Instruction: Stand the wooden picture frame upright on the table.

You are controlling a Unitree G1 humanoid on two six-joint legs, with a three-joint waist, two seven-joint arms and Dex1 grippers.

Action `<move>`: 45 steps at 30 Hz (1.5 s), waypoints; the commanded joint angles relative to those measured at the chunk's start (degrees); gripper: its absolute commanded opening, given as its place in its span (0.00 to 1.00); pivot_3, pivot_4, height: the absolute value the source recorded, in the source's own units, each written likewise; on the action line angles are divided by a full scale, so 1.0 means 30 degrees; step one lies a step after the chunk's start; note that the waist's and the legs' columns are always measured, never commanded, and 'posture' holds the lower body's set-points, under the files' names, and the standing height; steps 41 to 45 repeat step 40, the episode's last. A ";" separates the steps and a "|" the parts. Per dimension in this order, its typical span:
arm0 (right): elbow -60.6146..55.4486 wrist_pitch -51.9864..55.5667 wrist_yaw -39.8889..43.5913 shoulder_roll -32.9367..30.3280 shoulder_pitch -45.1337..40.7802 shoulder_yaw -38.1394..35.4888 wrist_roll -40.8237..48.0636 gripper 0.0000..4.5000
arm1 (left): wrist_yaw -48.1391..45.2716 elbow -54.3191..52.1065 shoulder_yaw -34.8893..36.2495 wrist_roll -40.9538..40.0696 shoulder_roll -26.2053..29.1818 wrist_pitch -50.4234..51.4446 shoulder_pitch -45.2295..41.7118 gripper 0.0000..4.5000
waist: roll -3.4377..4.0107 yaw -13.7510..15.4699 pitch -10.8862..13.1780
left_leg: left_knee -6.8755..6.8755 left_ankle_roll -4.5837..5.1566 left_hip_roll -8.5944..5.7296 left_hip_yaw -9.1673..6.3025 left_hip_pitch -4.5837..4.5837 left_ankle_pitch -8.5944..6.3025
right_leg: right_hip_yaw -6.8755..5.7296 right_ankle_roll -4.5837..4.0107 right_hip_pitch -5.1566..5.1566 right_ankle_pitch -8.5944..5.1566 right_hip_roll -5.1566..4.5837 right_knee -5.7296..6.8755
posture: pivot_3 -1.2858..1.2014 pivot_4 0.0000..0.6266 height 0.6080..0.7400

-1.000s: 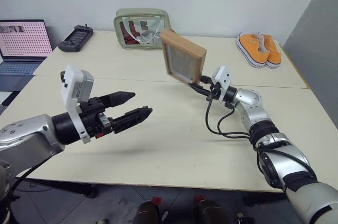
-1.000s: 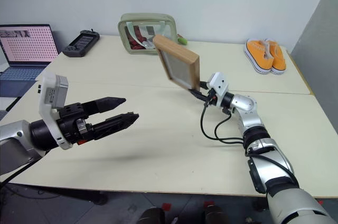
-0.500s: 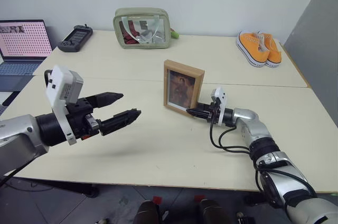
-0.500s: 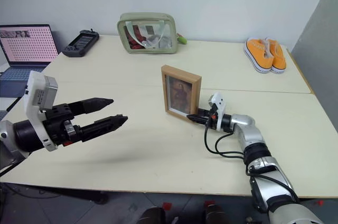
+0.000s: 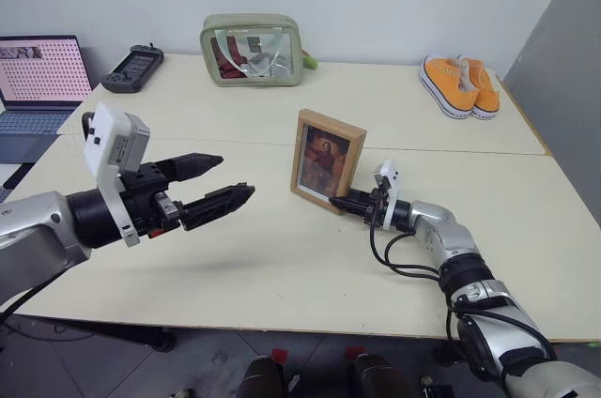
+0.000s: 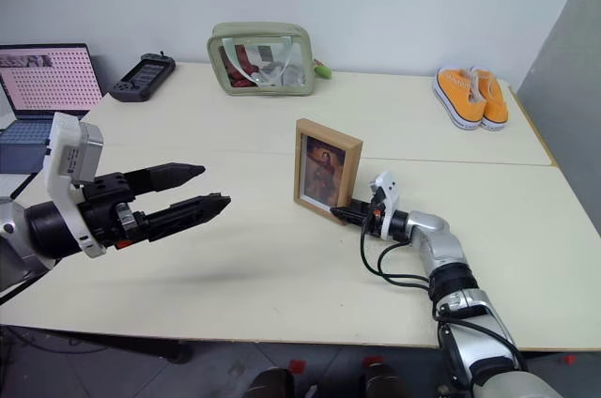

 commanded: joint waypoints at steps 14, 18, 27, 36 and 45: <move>-0.1575 -0.0794 -0.0337 -0.0806 0.0661 -0.0185 -0.0823 0.65 | 0.0866 0.0151 -0.1694 0.1161 -0.1050 -0.1436 -0.1460 1.00 | 0.0000 0.0031 0.0002 | -0.0004 -0.0001 -0.0004 0.0001 0.0000 0.0000 | 0.0002 0.0013 0.0004 -0.0010 -0.0001 -0.0004 | 0.52 0.24 1.00; -0.4451 -0.1235 -0.1116 -0.2571 0.2072 0.0386 -0.2404 0.65 | 0.0838 0.0271 -0.2828 0.2567 -0.2114 -0.2170 -0.1792 1.00 | 0.0010 0.0126 0.0008 | -0.0004 -0.0002 -0.0008 0.0001 -0.0005 0.0000 | 0.0003 0.0016 0.0007 -0.0012 -0.0004 -0.0010 | 0.52 0.24 1.00; -1.7605 0.4638 -0.3656 -0.7491 0.6408 -0.2538 -0.1288 0.65 | -0.0483 0.0437 -0.4186 0.5413 -0.3594 -0.3373 -0.1571 1.00 | 0.0062 0.0228 0.0040 | -0.0011 -0.0002 0.0001 0.0014 -0.0012 -0.0002 | 0.0030 0.0060 -0.0013 -0.0045 0.0000 -0.0004 | 0.52 0.24 1.00; -2.3978 1.1687 -0.7400 -0.6671 0.6315 -0.4306 0.2374 0.65 | -0.1942 0.1291 -0.5375 0.7102 -0.4546 -0.4085 -0.2581 1.00 | 0.0059 0.0344 0.0041 | -0.0010 -0.0002 -0.0012 -0.0001 -0.0010 -0.0002 | 0.0015 0.0047 0.0001 -0.0068 -0.0005 -0.0002 | 0.52 0.24 1.00; -2.4551 1.2390 -0.8208 -0.6671 0.6791 -0.4463 0.2871 0.65 | -0.2205 0.1588 -0.5663 0.7559 -0.4783 -0.4010 -0.2983 1.00 | 0.0058 0.0405 0.0041 | -0.0009 -0.0001 -0.0015 0.0004 -0.0012 -0.0003 | 0.0017 0.0048 0.0001 -0.0070 -0.0007 -0.0009 | 0.52 0.24 1.00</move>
